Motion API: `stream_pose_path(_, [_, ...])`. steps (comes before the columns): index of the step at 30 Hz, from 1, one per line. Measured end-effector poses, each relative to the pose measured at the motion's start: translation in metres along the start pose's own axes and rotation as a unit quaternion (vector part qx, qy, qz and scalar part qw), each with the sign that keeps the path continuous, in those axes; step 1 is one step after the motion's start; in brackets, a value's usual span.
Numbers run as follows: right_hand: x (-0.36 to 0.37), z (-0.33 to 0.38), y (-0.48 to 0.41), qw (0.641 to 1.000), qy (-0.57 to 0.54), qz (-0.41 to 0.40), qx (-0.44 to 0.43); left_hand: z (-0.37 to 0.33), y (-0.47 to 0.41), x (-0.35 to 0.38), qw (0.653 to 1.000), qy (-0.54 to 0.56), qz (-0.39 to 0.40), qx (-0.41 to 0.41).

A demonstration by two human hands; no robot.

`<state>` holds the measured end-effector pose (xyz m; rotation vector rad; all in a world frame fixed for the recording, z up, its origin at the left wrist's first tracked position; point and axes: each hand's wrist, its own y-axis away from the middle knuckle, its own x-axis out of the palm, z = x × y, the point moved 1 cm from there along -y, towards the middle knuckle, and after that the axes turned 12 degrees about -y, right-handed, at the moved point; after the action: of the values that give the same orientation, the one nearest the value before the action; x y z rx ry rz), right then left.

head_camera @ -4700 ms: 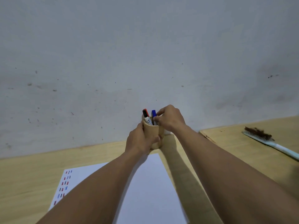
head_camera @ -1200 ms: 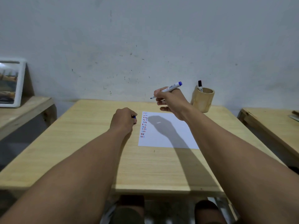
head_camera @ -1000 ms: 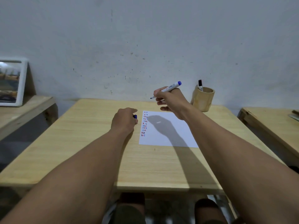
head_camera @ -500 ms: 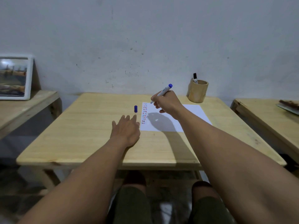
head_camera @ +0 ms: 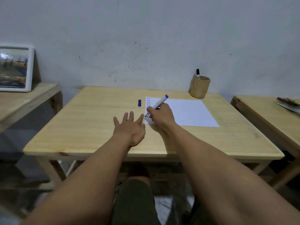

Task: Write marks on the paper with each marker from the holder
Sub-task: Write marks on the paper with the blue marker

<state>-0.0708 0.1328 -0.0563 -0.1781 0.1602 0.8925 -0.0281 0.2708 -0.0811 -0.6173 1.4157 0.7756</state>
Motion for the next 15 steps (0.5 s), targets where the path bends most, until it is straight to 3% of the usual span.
stream_pose_path(5, [-0.0025,-0.0072,0.0026,0.999,0.018,-0.046,-0.013,-0.0002,0.0017,-0.0001,1.0,-0.002,0.003,0.001])
stream_pose_path(15, [0.0005,-0.0118,-0.0006,0.999,0.037,-0.035,-0.012,0.0005,0.0009,0.0008,1.0,-0.005,0.004,0.0])
